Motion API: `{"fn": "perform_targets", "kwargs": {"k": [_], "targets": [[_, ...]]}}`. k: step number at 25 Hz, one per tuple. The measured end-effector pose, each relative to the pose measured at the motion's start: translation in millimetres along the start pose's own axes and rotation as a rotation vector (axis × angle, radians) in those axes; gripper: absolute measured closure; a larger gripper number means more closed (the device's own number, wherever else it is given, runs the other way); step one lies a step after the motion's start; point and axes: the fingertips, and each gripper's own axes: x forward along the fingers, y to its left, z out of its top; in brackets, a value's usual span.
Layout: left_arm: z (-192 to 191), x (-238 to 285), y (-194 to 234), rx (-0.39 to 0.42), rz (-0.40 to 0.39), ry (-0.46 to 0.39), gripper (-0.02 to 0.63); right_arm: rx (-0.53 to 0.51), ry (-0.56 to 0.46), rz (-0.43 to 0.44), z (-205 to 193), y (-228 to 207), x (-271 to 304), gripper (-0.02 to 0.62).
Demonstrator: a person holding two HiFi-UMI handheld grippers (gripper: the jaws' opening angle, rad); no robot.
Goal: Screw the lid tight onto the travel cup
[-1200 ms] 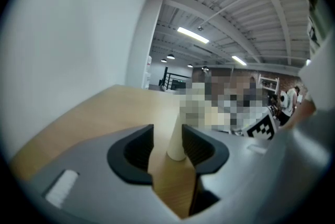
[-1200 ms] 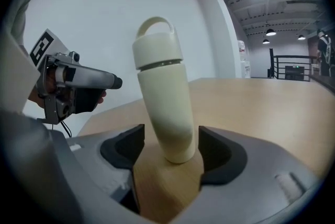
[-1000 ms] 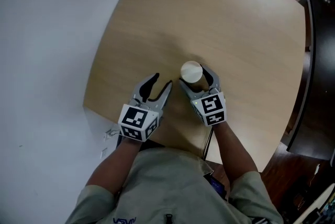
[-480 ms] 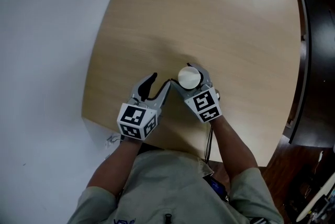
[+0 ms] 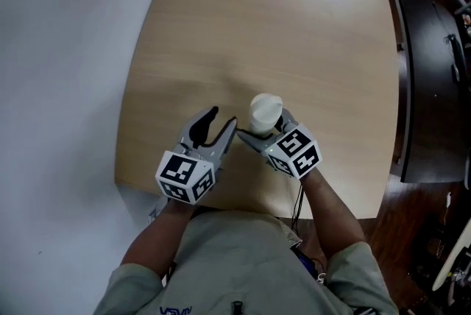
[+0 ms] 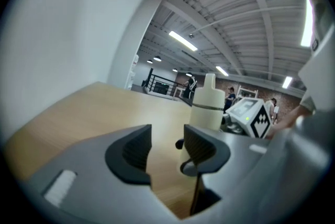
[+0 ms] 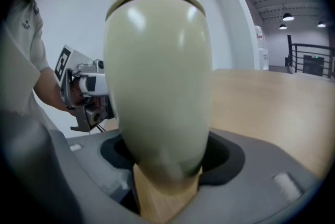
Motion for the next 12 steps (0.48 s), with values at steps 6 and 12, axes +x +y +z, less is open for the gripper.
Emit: {"fn": "perform_targets", "kwargs": {"k": [6, 12], "targets": [[27, -24, -22, -0.003, -0.152, -0.070, 0.433, 0.159, 0.068, 0.156, -2, 58, -21, 0.284], [57, -71, -59, -0.025, -0.342, -0.134, 0.433, 0.277, 0.086, 0.290, -2, 131, -45, 0.284]]}}
